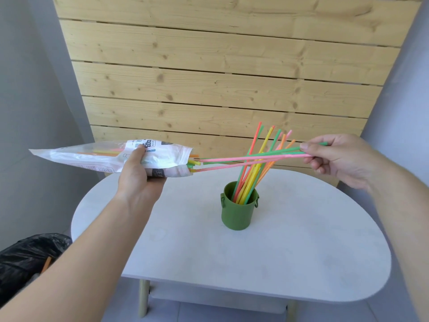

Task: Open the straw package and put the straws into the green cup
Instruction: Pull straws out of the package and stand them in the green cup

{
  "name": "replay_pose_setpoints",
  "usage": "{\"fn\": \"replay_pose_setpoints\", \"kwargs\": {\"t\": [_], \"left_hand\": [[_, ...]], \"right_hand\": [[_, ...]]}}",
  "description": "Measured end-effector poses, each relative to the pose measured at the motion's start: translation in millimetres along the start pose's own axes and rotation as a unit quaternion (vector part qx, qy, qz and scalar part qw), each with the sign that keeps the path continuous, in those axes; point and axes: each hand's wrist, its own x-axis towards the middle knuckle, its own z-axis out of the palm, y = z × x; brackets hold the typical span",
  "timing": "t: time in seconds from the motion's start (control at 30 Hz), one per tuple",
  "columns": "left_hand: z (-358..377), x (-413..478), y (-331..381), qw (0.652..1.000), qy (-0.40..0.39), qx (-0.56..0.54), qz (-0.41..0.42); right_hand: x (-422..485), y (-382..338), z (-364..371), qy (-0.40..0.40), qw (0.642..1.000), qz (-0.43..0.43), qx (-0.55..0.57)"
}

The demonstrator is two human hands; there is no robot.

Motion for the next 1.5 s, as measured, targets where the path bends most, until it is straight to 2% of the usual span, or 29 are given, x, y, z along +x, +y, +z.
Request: {"fn": "replay_pose_setpoints", "kwargs": {"t": [0.47,0.63,0.77,1.0,1.3,1.5], "left_hand": [[6.0,-12.4,-26.7,0.998,-0.036,0.043,-0.027],[9.1,-16.6,-29.1,0.998,-0.035,0.051,-0.025],[8.0,-16.1,-28.1,0.998,-0.038,0.053,-0.026],[7.8,-16.4,-28.8,0.998,-0.034,0.056,-0.027],[5.1,-13.4,-28.1,0.997,-0.041,0.062,-0.023],[1.0,-8.5,-26.2,0.997,-0.039,0.057,-0.018]], "right_hand": [[-21.5,13.5,-50.9,0.063,0.995,0.02,-0.069],[-24.0,10.0,-49.4,0.059,0.992,0.023,-0.108],[-25.4,3.1,-47.0,0.024,0.989,0.035,-0.14],[-20.3,2.0,-38.8,0.029,0.985,0.036,-0.165],[4.1,-8.1,-12.1,0.046,0.988,-0.005,-0.148],[18.7,-11.1,30.4,0.082,0.988,-0.095,-0.084]]}}
